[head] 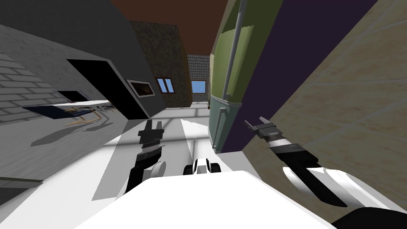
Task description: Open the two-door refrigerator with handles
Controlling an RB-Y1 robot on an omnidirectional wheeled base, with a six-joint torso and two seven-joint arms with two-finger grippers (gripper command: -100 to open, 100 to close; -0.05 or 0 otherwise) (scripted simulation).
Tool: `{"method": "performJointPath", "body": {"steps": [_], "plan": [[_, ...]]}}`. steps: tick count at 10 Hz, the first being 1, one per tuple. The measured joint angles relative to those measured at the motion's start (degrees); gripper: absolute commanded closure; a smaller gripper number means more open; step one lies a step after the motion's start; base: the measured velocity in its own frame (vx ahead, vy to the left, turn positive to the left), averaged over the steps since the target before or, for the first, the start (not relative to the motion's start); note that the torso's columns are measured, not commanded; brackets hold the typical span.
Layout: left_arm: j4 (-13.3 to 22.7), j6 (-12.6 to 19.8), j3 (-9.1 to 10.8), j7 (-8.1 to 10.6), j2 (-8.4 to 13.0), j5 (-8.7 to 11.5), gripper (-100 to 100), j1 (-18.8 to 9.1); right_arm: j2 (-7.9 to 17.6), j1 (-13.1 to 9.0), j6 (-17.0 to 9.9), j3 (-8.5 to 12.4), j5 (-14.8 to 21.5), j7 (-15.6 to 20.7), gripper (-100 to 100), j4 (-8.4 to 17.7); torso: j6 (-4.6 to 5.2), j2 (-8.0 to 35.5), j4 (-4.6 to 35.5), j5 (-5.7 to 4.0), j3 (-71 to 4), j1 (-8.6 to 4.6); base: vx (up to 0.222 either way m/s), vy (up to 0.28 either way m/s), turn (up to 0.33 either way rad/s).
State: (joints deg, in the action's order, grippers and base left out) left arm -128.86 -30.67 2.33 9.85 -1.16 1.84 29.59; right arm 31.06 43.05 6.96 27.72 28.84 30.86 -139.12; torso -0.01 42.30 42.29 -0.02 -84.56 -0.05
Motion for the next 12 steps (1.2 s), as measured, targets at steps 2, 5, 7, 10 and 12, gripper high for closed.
{"method": "performJointPath", "body": {"steps": [2, 5, 7, 10, 12], "plan": [[0.0, 0.0, 0.00, 0.00, 0.0, 0.0, 0, 0.0, 2.2, 1.0, -1.1, 2.0, 1.6, 2.8, -100, 0.1, 0.01, 0.0, 0.0, 0.01, 0.0, 0.05, 0.074, 0.018, 0.050], [0.0, 0.0, 0.00, 0.00, 0.0, 0.0, 0, 0.0, 5.7, 2.5, -3.3, 4.8, 4.0, 6.9, -100, -0.2, 0.02, 0.0, 0.0, 0.01, 0.0, 0.02, 0.082, 0.013, 0.063], [0.0, 0.0, 0.00, 0.00, 0.0, 0.0, 0, 0.0, 7.9, 3.9, -4.3, 7.1, 5.9, 9.9, -100, -0.3, 0.00, -0.1, 0.0, 0.04, 0.0, 0.11, 0.085, 0.028, 0.059], [0.0, 0.0, 0.00, 0.00, 0.0, 0.0, 0, 0.0, 11.3, 5.3, -6.2, 9.7, 8.2, 13.9, -100, -0.6, 0.00, 0.0, 0.0, 0.01, 0.0, 0.02, 0.082, 0.020, 0.072], [0.0, 0.0, 0.00, 0.00, 0.0, 0.0, 0, 0.0, 13.3, 6.2, -7.3, 11.5, 9.7, 16.6, -100, -0.8, 0.02, 0.0, 0.0, 0.00, 0.0, 0.02, 0.062, 0.010, 0.035]]}}
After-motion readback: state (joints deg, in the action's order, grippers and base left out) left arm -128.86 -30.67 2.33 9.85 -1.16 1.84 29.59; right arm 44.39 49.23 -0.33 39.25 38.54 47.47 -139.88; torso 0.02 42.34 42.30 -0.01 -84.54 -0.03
